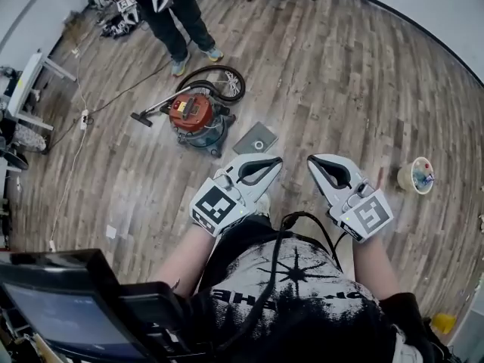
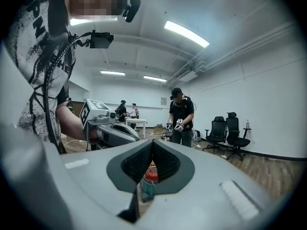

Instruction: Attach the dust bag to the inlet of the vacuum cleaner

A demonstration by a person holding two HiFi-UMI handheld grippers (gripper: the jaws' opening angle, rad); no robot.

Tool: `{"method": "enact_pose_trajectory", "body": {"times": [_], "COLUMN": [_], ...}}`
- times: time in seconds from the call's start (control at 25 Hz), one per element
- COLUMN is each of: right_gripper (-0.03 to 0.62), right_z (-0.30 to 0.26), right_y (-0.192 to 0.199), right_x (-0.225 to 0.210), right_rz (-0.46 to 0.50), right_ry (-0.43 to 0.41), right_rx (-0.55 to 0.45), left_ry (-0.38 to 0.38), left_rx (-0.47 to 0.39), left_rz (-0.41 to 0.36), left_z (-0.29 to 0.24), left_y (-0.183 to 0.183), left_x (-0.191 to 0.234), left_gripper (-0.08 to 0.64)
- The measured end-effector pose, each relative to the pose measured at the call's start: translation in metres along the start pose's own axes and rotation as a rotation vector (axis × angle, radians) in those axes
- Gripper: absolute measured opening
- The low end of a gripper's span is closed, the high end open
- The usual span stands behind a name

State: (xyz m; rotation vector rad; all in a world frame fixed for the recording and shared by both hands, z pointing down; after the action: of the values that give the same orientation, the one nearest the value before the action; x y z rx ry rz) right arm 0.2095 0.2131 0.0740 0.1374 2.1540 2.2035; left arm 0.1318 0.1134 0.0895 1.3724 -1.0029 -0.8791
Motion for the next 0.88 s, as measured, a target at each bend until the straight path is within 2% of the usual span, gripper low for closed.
{"method": "enact_pose_trajectory", "body": {"times": [0.24,0.48,0.72,0.88], "right_gripper": [0.003,0.003,0.003,0.003], "right_z": [-0.064,-0.110,-0.160,-0.190], "right_y": [-0.019,-0.018,-0.021,-0.006], "right_x": [-0.049,-0.073,-0.099,-0.115], "right_rz": [0.067,0.093,0.096,0.058], "right_ry": [0.002,-0.029,-0.118,-0.230], "right_rx": [0.007,0.033,0.009,0.003], "left_ry": [-0.005,-0.051,-0.154,-0.248], "left_rx": [-0.060,-0.112,-0.116,-0.101], "left_rz": [-0.033,-0.017,0.011,0.035], "left_z": [-0.012,-0.008,0.000,0.001], "left_y": [-0.025,-0.025,-0.020,-0.008], "left_x": [0.087,0.139,0.178,0.196], "left_gripper": [-0.002,-0.002,-0.002,-0.002]}}
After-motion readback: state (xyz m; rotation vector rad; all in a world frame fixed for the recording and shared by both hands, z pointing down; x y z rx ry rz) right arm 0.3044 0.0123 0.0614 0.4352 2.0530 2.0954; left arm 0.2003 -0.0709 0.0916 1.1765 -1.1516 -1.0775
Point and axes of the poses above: the fingertips, and each gripper's own axes: z backward along the fingers, x to its left, y out of its underside, the point moved 5 cm from there along z, backward along the fingers, and after that the axes turned 8 degrees about -x, right-handed, at the moved point
